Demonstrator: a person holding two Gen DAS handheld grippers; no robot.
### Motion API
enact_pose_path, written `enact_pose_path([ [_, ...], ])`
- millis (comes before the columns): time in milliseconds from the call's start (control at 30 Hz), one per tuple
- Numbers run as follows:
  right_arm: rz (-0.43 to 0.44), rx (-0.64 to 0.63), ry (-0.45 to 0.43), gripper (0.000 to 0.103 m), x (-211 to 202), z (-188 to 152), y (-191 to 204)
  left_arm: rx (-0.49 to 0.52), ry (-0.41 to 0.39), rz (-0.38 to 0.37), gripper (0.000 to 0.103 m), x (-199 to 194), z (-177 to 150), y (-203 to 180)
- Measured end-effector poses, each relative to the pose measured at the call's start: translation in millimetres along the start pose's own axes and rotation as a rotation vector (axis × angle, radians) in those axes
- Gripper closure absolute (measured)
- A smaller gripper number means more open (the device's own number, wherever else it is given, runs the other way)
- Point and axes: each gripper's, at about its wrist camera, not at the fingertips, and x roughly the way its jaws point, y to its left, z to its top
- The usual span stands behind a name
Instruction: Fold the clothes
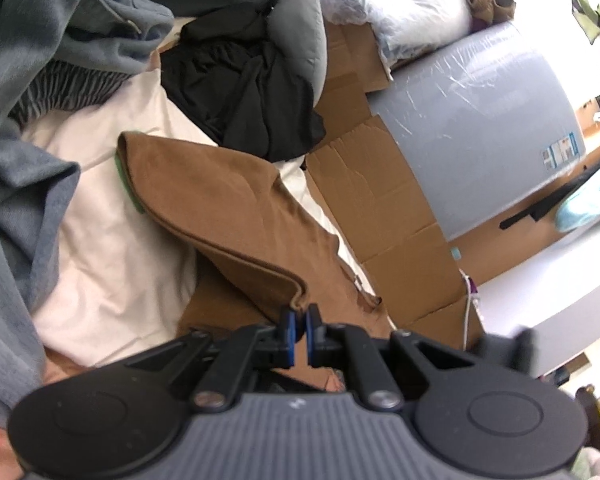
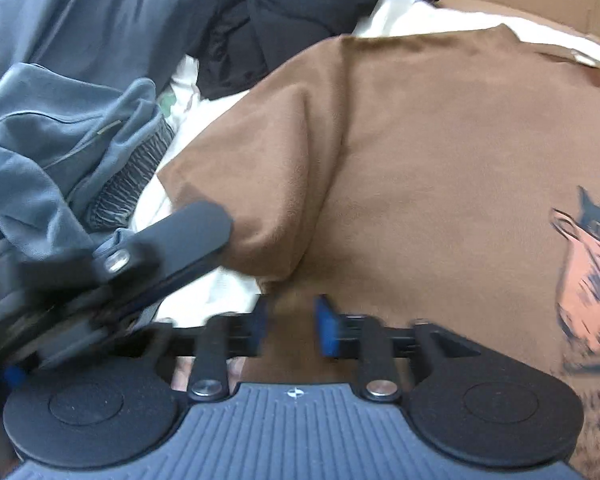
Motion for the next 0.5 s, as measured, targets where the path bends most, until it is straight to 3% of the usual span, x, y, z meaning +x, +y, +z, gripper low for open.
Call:
enact_pose_path([
  [333, -0.162, 0.206, -0.069, 0.055, -55.6, -19.9, -40.2, 0.07, 0.042, 0.039, 0.098, 12.6, -12.9, -0.7],
  [433, -0.17, 0.349, -0.085, 0.055, -65.7, -19.5, -60.5, 0.095, 0.064, 0.047, 0.098, 17.5, -18.5, 1.0],
  [500, -0.178, 0.35, -0.101, 0.055, -70.6, -18.2, -62.8, 0.133, 0.081, 0.059, 0.098, 21.1, -22.2, -1.6],
])
